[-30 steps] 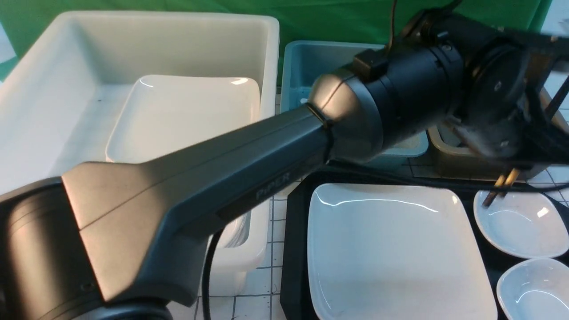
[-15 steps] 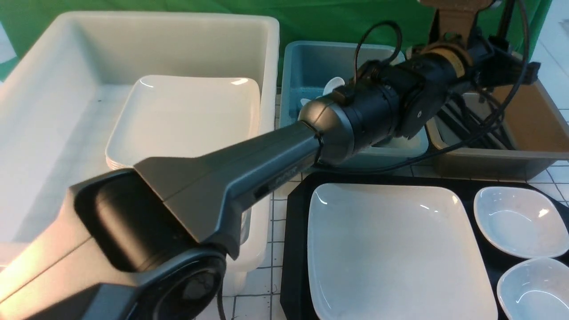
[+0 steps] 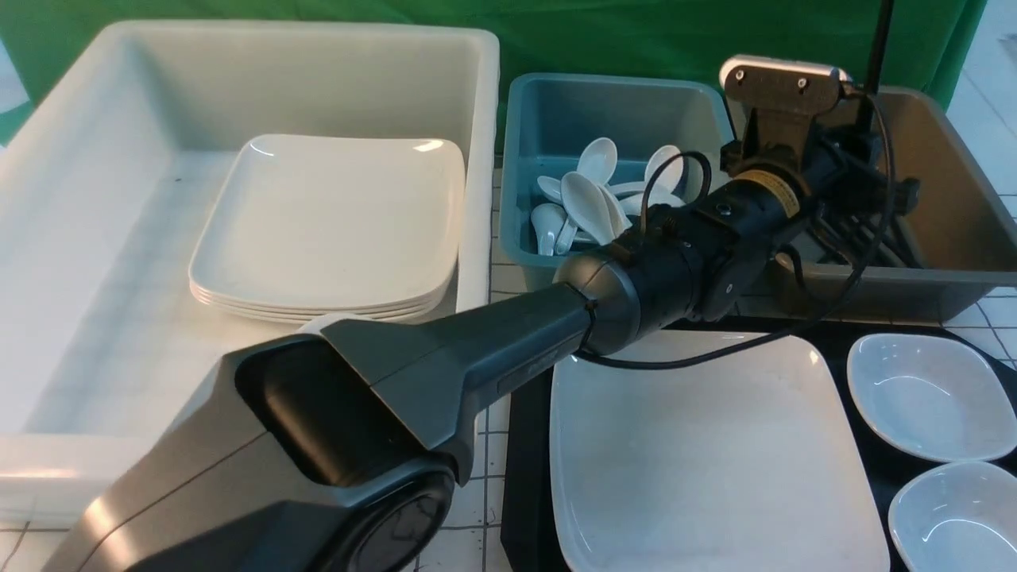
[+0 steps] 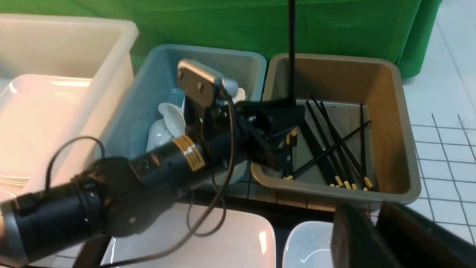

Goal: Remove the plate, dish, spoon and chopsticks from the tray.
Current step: Use the left arm to put the chopsticks into the small storage box on the right, then use the right arm to grab a small plate from the dinner plate

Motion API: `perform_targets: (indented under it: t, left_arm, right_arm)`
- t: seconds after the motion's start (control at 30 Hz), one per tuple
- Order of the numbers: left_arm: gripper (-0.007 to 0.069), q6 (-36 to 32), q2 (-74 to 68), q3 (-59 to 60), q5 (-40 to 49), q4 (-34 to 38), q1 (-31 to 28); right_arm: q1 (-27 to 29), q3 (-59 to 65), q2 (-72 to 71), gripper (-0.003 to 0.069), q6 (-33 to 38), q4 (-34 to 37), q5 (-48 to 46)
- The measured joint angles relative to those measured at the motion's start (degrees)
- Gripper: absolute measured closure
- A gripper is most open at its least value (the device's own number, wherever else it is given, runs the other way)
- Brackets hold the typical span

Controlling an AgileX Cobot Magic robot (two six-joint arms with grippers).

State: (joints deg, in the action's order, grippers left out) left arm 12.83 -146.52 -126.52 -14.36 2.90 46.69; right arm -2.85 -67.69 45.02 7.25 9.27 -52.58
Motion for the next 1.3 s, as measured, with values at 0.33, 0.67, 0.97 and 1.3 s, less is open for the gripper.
perform_targets:
  t: [0.33, 0.67, 0.97, 1.3]
  left_arm:
    - [0.0521, -0.67, -2.39, 0.00, 0.31, 0.00, -0.11]
    - [0.0458, -1.43, -2.90, 0.00, 4.99, -1.69, -0.11]
    - [0.0244, -1.64, -1.67, -3.32, 19.08, -4.18, -0.11]
    - [0.0403, -4.70, 7.90, -9.46, 48.45, -4.33, -0.11]
  right_arm:
    - [0.00, 0.05, 0.00, 0.0549, 0.00, 0.00, 0.20]
    - [0.00, 0.05, 0.00, 0.0543, 0.04, 0.00, -0.03]
    - [0.00, 0.05, 0.00, 0.0536, 0.04, 0.00, -0.17]
    - [0.00, 0.05, 0.00, 0.0534, 0.04, -0.40, -0.62]
